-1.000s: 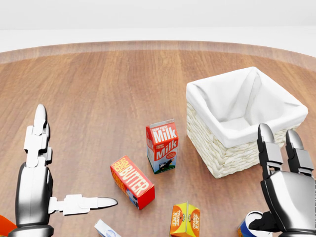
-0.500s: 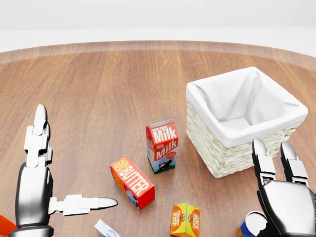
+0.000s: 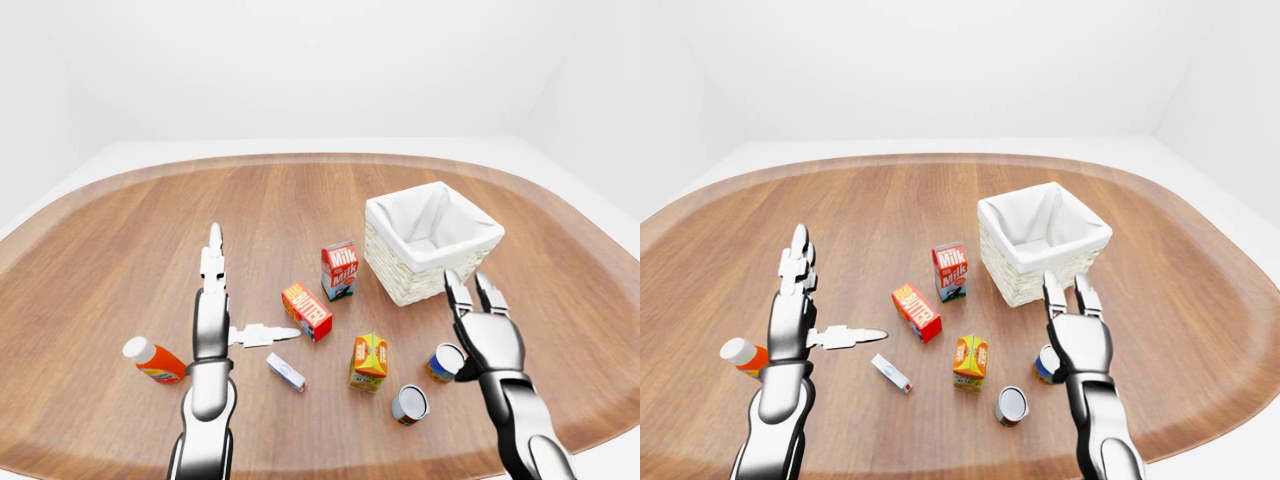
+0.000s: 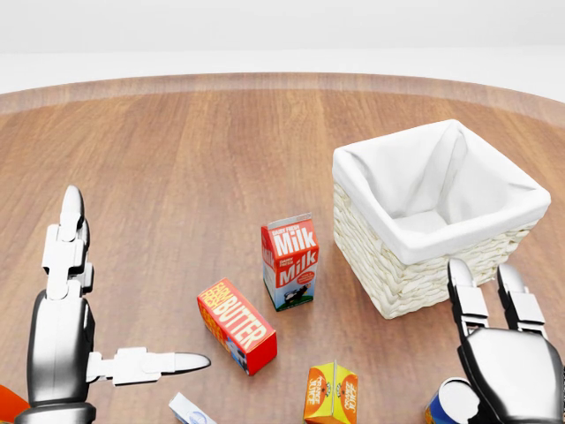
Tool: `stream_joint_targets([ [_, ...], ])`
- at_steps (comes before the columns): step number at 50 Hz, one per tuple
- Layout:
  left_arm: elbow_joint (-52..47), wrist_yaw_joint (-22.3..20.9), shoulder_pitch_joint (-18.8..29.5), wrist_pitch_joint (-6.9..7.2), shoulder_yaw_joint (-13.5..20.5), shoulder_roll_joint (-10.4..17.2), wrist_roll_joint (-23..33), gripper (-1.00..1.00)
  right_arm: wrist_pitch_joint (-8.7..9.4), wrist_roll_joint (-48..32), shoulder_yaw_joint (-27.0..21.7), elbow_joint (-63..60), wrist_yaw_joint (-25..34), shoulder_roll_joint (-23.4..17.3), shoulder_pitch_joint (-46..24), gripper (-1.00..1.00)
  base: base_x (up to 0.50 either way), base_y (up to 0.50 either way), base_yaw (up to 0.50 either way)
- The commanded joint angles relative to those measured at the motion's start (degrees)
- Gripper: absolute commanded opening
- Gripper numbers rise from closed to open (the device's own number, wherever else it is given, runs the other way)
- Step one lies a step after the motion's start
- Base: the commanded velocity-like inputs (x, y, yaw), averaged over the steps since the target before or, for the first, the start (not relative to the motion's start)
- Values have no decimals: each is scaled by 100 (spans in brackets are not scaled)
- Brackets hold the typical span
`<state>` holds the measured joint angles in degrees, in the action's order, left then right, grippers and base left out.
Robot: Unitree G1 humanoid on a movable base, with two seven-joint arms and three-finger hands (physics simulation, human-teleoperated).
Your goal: Pick up the alphabet soup and the tomato sauce, and put them in the basket.
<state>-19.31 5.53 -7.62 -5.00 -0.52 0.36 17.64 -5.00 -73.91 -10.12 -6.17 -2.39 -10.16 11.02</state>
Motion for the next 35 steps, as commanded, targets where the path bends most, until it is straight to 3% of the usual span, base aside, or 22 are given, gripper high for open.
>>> stream_joint_targets([
  [1,-27,-11,11,0,2,-2,-17,100,0,-51,72,305,-103,-74,-124,100,0,0,0],
  [35,3,-10,-21,0,-15,6,1,100,0,-51,481,1536,-664,-289,-550,100,0,0,0],
])
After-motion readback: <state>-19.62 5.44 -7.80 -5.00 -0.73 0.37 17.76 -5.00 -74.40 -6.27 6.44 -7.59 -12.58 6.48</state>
